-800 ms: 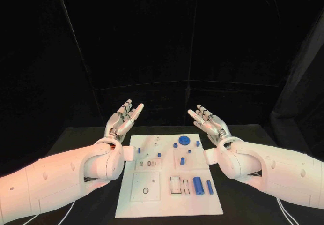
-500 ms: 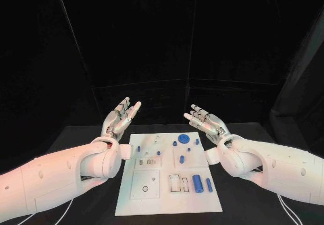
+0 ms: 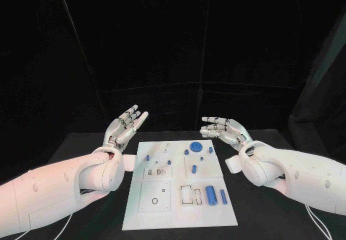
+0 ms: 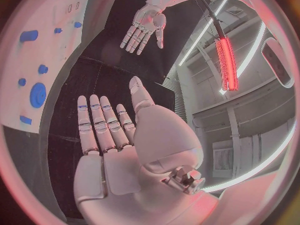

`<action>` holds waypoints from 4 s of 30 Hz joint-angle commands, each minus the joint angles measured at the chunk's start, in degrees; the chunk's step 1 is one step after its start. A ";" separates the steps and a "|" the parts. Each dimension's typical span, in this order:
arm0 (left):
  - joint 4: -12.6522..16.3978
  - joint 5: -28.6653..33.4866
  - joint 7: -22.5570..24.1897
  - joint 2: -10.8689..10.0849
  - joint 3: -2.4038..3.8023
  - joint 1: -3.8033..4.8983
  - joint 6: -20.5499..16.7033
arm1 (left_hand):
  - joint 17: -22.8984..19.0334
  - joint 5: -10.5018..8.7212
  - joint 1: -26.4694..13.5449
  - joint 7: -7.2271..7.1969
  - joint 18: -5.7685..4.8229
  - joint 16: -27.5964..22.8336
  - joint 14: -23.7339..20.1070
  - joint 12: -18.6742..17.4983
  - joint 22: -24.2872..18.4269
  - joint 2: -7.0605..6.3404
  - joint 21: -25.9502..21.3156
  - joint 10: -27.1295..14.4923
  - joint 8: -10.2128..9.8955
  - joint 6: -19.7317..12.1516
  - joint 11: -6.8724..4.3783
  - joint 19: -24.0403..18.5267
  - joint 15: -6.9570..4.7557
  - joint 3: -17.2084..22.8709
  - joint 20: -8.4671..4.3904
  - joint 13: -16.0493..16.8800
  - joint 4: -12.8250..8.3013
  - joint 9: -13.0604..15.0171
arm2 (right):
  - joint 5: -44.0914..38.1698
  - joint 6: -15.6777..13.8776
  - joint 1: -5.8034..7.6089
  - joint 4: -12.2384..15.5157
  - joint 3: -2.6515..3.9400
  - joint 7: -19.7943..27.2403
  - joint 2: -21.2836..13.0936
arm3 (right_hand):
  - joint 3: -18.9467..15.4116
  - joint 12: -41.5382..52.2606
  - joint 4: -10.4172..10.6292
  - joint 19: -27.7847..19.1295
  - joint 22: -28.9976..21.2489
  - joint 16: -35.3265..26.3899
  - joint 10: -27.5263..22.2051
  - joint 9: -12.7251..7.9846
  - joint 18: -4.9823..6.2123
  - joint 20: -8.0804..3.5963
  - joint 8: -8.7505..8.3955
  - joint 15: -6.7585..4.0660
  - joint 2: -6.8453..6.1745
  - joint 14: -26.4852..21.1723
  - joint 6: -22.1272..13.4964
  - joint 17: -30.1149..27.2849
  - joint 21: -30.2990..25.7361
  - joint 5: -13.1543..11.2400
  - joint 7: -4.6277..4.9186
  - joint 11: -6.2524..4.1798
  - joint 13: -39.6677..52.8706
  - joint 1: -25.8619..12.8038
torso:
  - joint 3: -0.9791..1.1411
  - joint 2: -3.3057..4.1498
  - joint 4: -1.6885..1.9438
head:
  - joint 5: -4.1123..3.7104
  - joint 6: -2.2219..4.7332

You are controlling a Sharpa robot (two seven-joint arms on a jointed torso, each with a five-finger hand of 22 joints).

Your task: Assemble the parts on the task board

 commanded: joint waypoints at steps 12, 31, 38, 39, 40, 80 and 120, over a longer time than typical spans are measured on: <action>1.88 -1.35 0.66 -2.25 0.06 0.39 8.00 | 0.42 -0.30 5.69 7.10 1.15 3.96 30.13 8.07 3.93 3.70 10.66 33.45 6.01 30.52 -1.34 32.34 -2.63 -0.54 -0.67 1.33 -6.76 2.06 | -28.35 3.75 5.36 -5.62 0.11 -6.91 2.53 | 0.40 -0.74 -6.24 15.23 0.37 1.33 14.03 0.32 2.06 -3.87 1.46 -5.37 2.27 18.60 19.56 0.12 5.52 2.35 2.90 -3.77 -0.17 2.19 | -0.07 4.60 1.01 | -0.84 1.33; 5.88 -2.78 -1.12 -3.74 0.07 0.47 11.82 | -0.39 -0.30 5.59 6.32 1.29 0.70 35.77 6.34 2.36 5.31 9.11 38.38 5.40 34.98 -2.33 36.74 -3.68 -0.83 -1.56 1.26 -10.07 1.62 | -70.62 13.40 8.99 -10.56 0.29 -24.16 9.20 | -2.88 -5.20 -6.28 31.79 8.60 13.30 22.49 0.20 1.86 -11.68 -1.79 -11.69 1.06 41.28 24.99 7.92 22.94 1.42 -0.16 -7.79 -0.09 2.47 | -0.37 9.04 2.86 | -2.25 2.93; 6.32 -2.79 -1.52 -3.65 0.07 0.47 12.36 | -0.43 -0.31 5.52 6.42 1.27 0.49 35.86 6.20 2.27 5.33 8.99 38.43 5.28 34.97 -2.27 36.83 -3.67 -0.89 -1.56 1.25 -10.20 1.60 | -74.64 15.90 9.19 -10.72 0.31 -26.20 10.23 | -4.68 -5.22 -6.23 31.87 12.60 25.26 21.36 0.21 1.83 -11.87 -2.79 -11.79 1.97 40.86 25.25 15.07 29.68 1.32 -0.34 -7.80 -0.08 2.35 | -0.45 9.62 3.03 | -2.64 2.98; 6.34 -2.79 -1.58 -3.64 0.07 0.47 12.43 | -0.44 -0.31 5.50 6.44 1.27 0.43 35.88 6.15 2.24 5.34 8.95 38.44 5.24 34.97 -2.26 36.85 -3.66 -0.90 -1.56 1.25 -10.23 1.59 | -75.00 16.31 9.20 -10.76 0.31 -26.42 10.34 | -4.85 -5.26 -6.24 31.84 13.00 26.19 21.02 0.21 1.82 -11.83 -2.80 -11.79 2.03 40.92 25.23 15.64 30.35 1.35 -0.38 -7.75 -0.10 2.36 | -0.46 9.64 3.04 | -2.68 2.93; 6.35 -2.79 -1.63 -3.64 0.07 0.47 12.48 | -0.45 -0.31 5.49 6.46 1.26 0.39 35.89 6.12 2.22 5.35 8.92 38.44 5.21 34.96 -2.25 36.87 -3.65 -0.91 -1.56 1.25 -10.26 1.59 | -75.29 16.67 9.21 -10.80 0.31 -26.61 10.43 | -5.13 -5.16 -6.28 31.68 13.63 27.54 20.81 0.21 1.82 -11.78 -2.81 -11.78 2.09 40.61 25.17 16.51 31.37 1.32 -0.41 -7.64 -0.05 2.39 | -0.47 9.66 3.04 | -2.70 2.90; 6.27 -2.80 -3.20 -4.00 0.08 0.99 13.90 | -0.62 -0.54 5.16 6.75 1.21 -0.63 36.03 5.38 1.74 5.47 8.23 38.31 4.62 34.70 -2.00 37.07 -3.47 -1.19 -1.46 1.23 -10.87 1.56 | -76.47 18.95 9.24 -12.21 0.29 -26.91 12.58 | -4.96 -5.09 -6.40 34.11 37.13 56.75 21.58 0.29 -0.46 -10.98 -2.56 -11.89 6.31 40.23 26.54 45.35 53.08 0.65 -0.46 -7.99 -0.08 5.13 | -0.16 10.42 3.15 | -2.85 1.72; 5.65 -2.80 -4.24 -3.49 0.08 1.61 15.06 | -0.65 -0.71 5.21 6.76 1.21 -0.88 36.08 5.22 1.61 5.55 8.04 38.29 4.49 34.65 -1.98 37.13 -3.44 -1.20 -1.44 1.23 -11.12 1.56 | -76.87 6.84 9.32 -19.11 0.45 -32.61 22.83 | -3.58 -5.40 -6.30 34.92 42.25 60.53 21.04 0.12 -1.10 -10.69 -2.97 -11.53 7.01 39.72 26.69 48.33 57.27 -1.30 -0.01 -7.65 -0.22 4.55 | -0.26 11.00 3.34 | -1.78 2.54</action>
